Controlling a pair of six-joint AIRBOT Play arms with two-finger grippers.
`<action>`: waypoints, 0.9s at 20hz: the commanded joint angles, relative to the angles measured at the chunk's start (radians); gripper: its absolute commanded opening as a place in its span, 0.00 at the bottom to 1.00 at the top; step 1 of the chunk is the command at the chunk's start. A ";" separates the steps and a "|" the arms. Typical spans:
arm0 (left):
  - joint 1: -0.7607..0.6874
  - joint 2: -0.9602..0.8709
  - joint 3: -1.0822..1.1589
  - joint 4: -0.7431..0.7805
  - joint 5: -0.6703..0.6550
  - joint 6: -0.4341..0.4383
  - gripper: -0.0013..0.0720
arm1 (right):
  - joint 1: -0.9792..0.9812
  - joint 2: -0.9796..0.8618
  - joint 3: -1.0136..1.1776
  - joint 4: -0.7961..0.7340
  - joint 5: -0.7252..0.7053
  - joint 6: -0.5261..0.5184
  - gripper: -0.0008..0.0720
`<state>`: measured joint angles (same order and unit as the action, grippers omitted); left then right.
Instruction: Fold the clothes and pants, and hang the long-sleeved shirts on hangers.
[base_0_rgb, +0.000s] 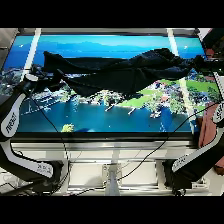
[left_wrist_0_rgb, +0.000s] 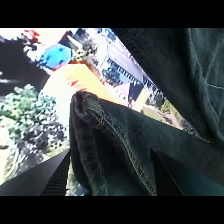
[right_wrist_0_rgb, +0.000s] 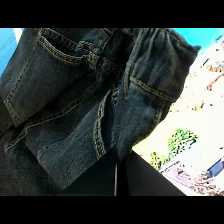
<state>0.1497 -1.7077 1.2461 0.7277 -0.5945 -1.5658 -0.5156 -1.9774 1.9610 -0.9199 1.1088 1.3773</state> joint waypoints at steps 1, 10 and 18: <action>-0.031 -0.024 0.013 -0.022 0.082 -0.006 0.71 | 0.000 0.000 0.000 -0.001 0.002 0.000 0.06; -0.084 -0.083 0.022 -0.023 0.180 -0.005 0.51 | 0.000 0.000 0.000 -0.001 0.031 0.000 0.06; -0.137 -0.142 0.051 -0.026 0.385 -0.006 0.06 | 0.000 0.016 0.000 0.000 0.121 -0.013 0.06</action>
<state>0.0303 -1.8317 1.2926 0.7017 -0.2852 -1.5715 -0.5156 -1.9697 1.9610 -0.9211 1.2003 1.3682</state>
